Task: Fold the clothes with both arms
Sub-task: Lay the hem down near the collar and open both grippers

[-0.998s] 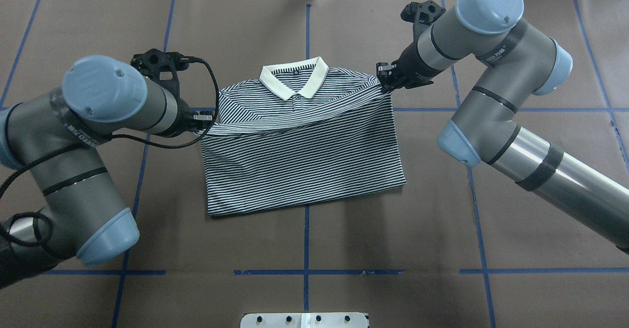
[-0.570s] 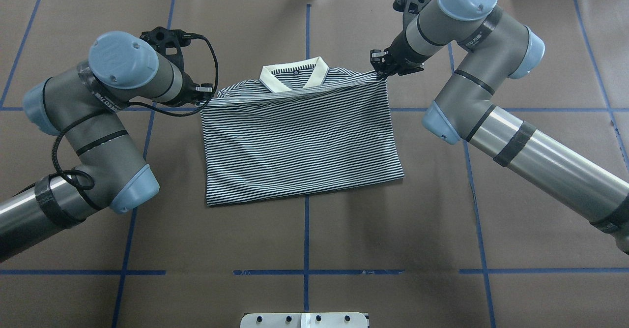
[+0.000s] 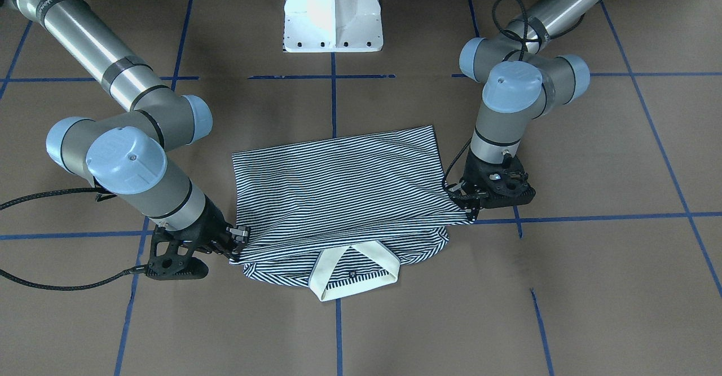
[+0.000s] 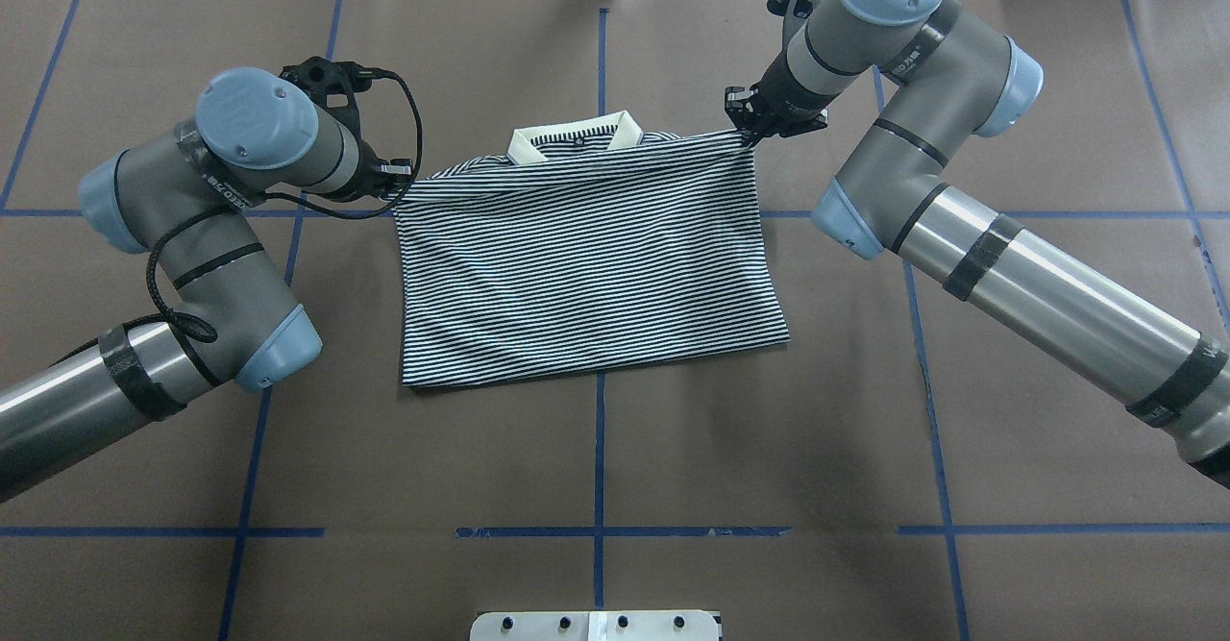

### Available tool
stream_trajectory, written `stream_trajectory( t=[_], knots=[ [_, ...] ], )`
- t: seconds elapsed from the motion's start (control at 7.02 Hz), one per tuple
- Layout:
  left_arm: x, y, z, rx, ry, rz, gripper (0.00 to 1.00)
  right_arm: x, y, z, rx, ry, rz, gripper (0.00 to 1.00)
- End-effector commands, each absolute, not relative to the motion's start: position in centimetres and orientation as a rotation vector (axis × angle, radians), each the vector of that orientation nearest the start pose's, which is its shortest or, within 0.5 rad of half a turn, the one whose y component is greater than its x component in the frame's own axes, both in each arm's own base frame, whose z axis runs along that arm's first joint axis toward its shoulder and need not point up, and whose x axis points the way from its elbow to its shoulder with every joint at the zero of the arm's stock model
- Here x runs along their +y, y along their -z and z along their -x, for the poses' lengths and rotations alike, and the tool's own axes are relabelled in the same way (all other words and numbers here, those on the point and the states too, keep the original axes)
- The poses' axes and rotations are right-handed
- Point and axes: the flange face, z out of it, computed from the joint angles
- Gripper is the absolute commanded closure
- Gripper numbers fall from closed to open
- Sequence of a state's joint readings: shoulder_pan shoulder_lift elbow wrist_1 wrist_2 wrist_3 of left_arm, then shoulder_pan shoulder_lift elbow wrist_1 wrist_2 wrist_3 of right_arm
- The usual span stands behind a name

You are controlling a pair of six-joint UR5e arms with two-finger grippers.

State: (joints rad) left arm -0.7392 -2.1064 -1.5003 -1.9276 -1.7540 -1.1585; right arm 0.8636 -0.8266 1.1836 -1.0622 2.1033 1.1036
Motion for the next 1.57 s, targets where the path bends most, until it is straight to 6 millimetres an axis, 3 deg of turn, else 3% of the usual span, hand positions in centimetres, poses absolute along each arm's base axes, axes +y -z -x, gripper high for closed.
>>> stream_trajectory(
  t=[0.0,0.43,0.57,0.71,0.86,1.28,1.43],
  knots=[
    [-56.7,-33.6,-44.8,0.795,0.238,-0.31,1.0,-65.6,-31.3,45.1,-0.968,-0.136,-0.128,1.0],
    [-56.8,-32.6,-45.0,0.806,0.226,-0.319,1.0,-65.5,-30.7,45.1,-0.987,-0.126,-0.145,1.0],
    [-56.8,-32.4,-45.0,0.809,0.229,-0.32,0.95,-65.5,-30.9,45.1,-0.993,-0.123,-0.151,0.85],
    [-56.9,-31.8,-45.0,0.821,0.233,-0.326,0.32,-65.5,-30.9,45.1,-0.991,-0.125,-0.153,0.22],
    [-57.0,-31.4,-45.1,0.823,0.229,-0.328,0.0,-65.5,-30.9,45.1,-0.987,-0.129,-0.159,0.0],
    [-57.0,-31.1,-44.9,0.824,0.223,-0.325,0.0,-65.0,-30.3,44.7,-1.002,-0.141,-0.146,0.0],
    [-57.0,-30.2,-44.0,0.846,0.222,-0.325,0.0,-63.1,-31.0,44.3,-0.986,-0.199,-0.088,0.0]
  ],
)
